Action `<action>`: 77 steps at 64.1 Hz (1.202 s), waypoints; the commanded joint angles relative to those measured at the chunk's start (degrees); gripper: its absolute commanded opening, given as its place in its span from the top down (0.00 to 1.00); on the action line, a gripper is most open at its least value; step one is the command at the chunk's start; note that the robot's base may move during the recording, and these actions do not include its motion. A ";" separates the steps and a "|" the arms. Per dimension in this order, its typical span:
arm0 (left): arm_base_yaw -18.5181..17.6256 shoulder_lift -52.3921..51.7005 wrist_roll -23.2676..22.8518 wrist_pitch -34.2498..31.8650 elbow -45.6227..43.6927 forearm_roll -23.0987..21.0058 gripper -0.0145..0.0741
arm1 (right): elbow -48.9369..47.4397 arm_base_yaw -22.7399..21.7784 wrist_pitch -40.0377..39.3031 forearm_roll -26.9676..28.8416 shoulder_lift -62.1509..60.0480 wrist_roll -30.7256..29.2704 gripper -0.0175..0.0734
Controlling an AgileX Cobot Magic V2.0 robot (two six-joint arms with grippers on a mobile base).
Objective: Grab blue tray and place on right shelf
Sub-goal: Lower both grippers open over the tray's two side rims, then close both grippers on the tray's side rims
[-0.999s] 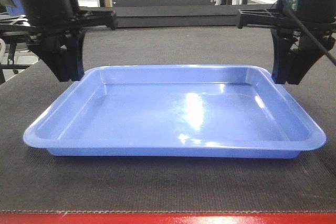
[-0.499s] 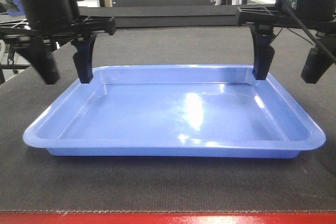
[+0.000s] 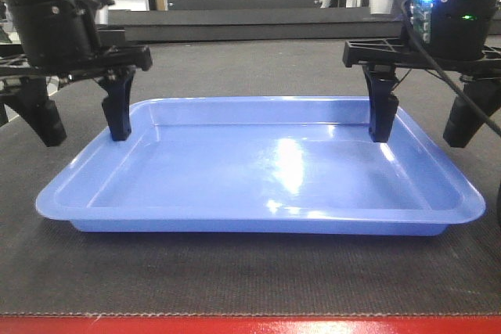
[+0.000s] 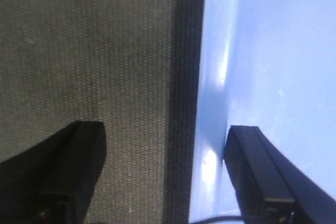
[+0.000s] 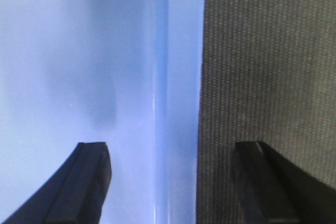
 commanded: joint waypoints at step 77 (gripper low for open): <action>-4.45 -3.22 -4.57 -0.52 0.99 1.53 0.51 | -1.75 0.03 0.01 0.30 -0.73 1.79 0.24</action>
